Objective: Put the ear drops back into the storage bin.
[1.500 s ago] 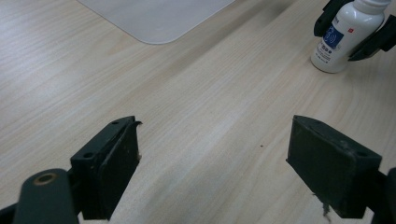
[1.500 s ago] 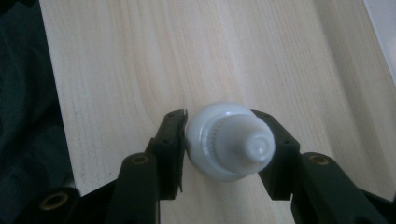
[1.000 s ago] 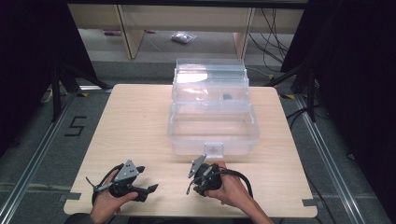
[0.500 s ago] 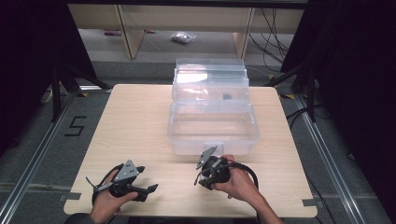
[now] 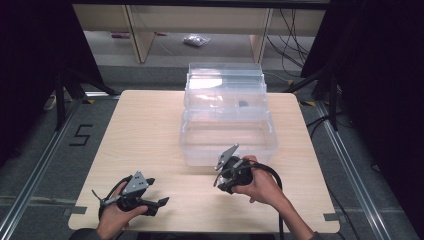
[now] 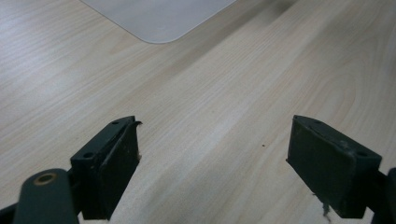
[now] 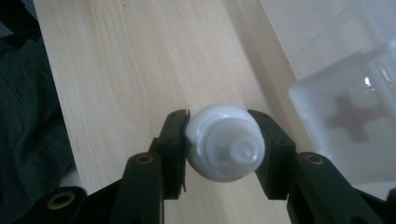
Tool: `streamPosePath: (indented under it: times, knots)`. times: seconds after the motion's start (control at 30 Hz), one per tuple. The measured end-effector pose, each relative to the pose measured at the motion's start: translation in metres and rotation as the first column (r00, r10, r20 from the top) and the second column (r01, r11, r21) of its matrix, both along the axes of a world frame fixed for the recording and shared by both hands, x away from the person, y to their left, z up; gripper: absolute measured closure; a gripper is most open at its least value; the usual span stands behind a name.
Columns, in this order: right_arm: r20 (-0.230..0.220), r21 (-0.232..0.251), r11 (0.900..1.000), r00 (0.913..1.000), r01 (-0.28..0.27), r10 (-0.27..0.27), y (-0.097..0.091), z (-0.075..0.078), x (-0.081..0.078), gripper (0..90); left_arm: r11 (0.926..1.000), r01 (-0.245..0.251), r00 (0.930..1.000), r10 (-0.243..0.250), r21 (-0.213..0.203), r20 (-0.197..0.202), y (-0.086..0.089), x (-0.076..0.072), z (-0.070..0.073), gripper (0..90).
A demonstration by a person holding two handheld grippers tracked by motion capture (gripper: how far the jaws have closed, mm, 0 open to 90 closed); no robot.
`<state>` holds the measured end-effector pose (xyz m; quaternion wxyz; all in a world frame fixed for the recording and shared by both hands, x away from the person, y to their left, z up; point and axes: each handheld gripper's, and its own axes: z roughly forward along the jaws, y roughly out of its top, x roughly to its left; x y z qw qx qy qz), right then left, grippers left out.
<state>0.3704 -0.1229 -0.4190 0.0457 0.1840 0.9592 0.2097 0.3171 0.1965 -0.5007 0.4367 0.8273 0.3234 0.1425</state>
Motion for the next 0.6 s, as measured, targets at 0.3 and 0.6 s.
streamPosePath:
  times: [0.3, 0.6]
  knots:
    - [0.011, 0.012, 0.9995, 0.9995, 0.028, -0.028, -0.018, 0.027, 0.008, 60.2, 1.0000, 0.000, 1.0000, 0.000, 0.001, -0.001, 0.000, 0.000, 0.000, 16.0]
    - [0.007, 0.003, 0.9956, 0.9956, 0.093, -0.093, -0.038, 0.048, 0.020, 60.2, 1.0000, -0.003, 1.0000, 0.003, 0.001, -0.005, 0.000, 0.000, 0.000, 16.0]
